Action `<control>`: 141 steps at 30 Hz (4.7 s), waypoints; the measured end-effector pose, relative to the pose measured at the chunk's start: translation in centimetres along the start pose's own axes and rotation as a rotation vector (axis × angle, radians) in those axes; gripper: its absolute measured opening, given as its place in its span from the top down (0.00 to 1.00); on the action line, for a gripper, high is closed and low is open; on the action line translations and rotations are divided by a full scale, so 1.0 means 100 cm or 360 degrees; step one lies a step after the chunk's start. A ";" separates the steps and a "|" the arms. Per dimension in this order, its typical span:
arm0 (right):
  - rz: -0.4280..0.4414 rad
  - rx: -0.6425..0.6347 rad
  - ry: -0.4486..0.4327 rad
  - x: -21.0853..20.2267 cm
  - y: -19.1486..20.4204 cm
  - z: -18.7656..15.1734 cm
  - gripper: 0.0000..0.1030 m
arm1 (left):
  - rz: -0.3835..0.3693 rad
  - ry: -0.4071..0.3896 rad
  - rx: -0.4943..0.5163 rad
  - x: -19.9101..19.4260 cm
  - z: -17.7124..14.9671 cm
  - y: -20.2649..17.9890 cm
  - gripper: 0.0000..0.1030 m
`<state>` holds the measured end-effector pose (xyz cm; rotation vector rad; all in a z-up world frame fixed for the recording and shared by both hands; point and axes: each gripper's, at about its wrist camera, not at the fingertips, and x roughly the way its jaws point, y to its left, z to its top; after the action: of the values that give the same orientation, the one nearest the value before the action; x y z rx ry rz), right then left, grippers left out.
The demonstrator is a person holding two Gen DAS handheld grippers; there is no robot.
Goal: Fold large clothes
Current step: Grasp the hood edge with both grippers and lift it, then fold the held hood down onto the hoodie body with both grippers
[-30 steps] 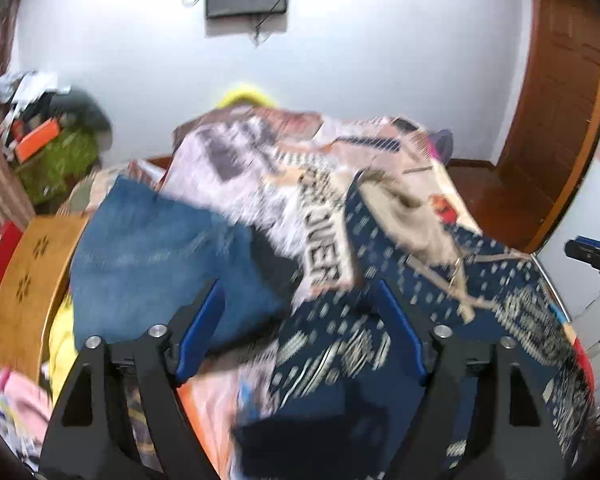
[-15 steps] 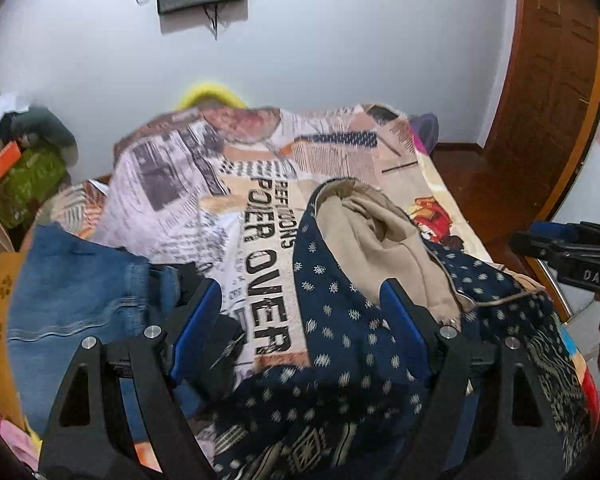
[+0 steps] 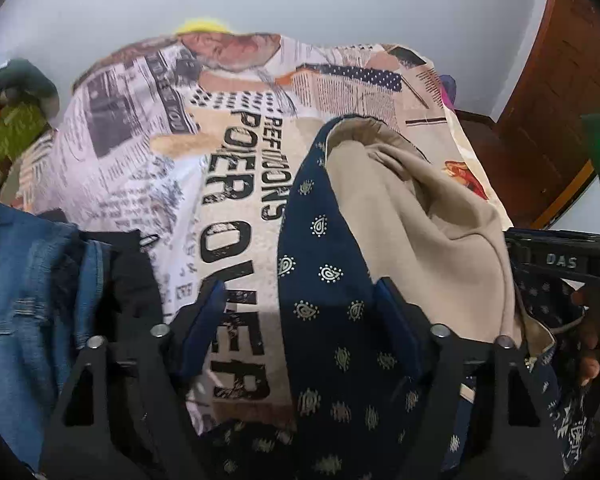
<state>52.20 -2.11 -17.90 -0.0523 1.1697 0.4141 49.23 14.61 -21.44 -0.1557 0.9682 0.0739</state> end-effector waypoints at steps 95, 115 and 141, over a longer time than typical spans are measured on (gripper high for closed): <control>0.0220 -0.0421 -0.0362 -0.130 0.034 -0.130 0.84 | -0.0350 -0.0049 0.0296 -0.121 -0.080 -0.044 0.90; 0.0294 -0.0371 -0.0498 -0.219 0.017 -0.208 0.94 | -0.0606 -0.0064 0.0395 -0.228 -0.153 -0.081 0.94; 0.0185 -0.0282 -0.0161 -0.183 0.006 -0.319 0.92 | -0.0426 0.0268 0.0479 -0.205 -0.277 -0.094 0.51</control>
<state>17.92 -14.89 -13.97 -0.1158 1.0370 0.6161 16.37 0.87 -19.03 -0.0129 1.1059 -0.3342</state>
